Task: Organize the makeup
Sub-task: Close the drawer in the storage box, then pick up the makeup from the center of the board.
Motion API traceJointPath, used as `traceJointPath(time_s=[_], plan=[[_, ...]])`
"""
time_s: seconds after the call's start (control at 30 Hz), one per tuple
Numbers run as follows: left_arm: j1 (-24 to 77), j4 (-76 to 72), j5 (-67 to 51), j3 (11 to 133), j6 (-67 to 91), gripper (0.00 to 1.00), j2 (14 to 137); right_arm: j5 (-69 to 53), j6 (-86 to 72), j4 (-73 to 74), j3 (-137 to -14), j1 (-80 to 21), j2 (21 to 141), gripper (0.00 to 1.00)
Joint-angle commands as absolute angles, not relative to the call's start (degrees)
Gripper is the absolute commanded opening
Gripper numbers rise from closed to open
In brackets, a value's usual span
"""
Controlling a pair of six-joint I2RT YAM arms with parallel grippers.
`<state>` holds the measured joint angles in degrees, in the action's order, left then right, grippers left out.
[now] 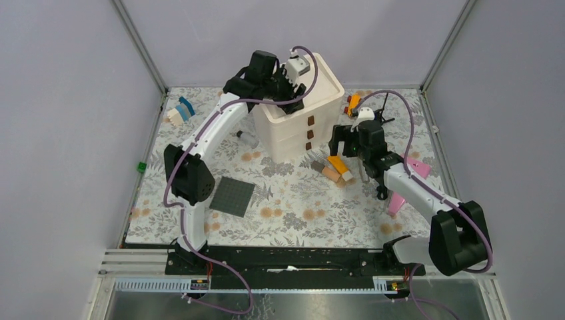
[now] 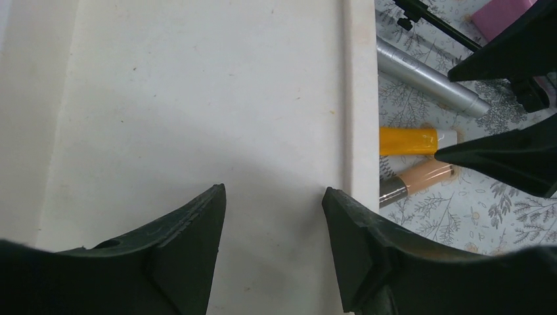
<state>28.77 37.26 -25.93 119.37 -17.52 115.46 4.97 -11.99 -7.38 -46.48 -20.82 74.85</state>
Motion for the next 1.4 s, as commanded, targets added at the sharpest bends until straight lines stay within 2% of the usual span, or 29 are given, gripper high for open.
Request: traceJointPath(time_s=[0.0, 0.13, 0.3, 0.43, 0.6, 0.73, 1.1, 1.37], plan=[[30.4, 49.3, -31.1, 116.1, -16.4, 0.62, 114.1, -6.3, -4.6, 0.8, -47.9, -20.7, 75.7, 0.96], [30.3, 45.6, -26.5, 114.3, -13.2, 0.63, 111.9, -13.2, -0.6, 0.5, -46.5, -20.7, 76.9, 0.91], [30.1, 36.8, -17.6, 114.6, -6.1, 0.75, 108.3, -20.6, 3.2, -1.9, -46.1, -20.7, 80.6, 0.9], [30.1, 29.6, -15.8, 113.2, -2.0, 0.85, 103.0, -19.9, 6.7, -1.7, -46.4, -20.7, 84.5, 0.89], [30.1, 23.0, -13.5, 106.5, 1.5, 0.91, 94.5, -17.5, 7.9, -2.7, -46.7, -20.7, 88.5, 0.86], [30.1, 22.3, -11.4, 103.1, 1.4, 0.92, 89.7, -18.9, 8.2, -2.3, -47.8, -20.9, 91.2, 0.8], [30.1, 22.9, -7.7, 94.2, 0.4, 0.93, 82.6, -16.9, 10.3, 5.7, -50.6, -26.2, 94.9, 0.55], [29.9, 22.7, -6.6, 90.1, 1.0, 0.94, 79.4, -10.5, 8.8, 8.1, -49.5, -28.9, 95.0, 0.54]])
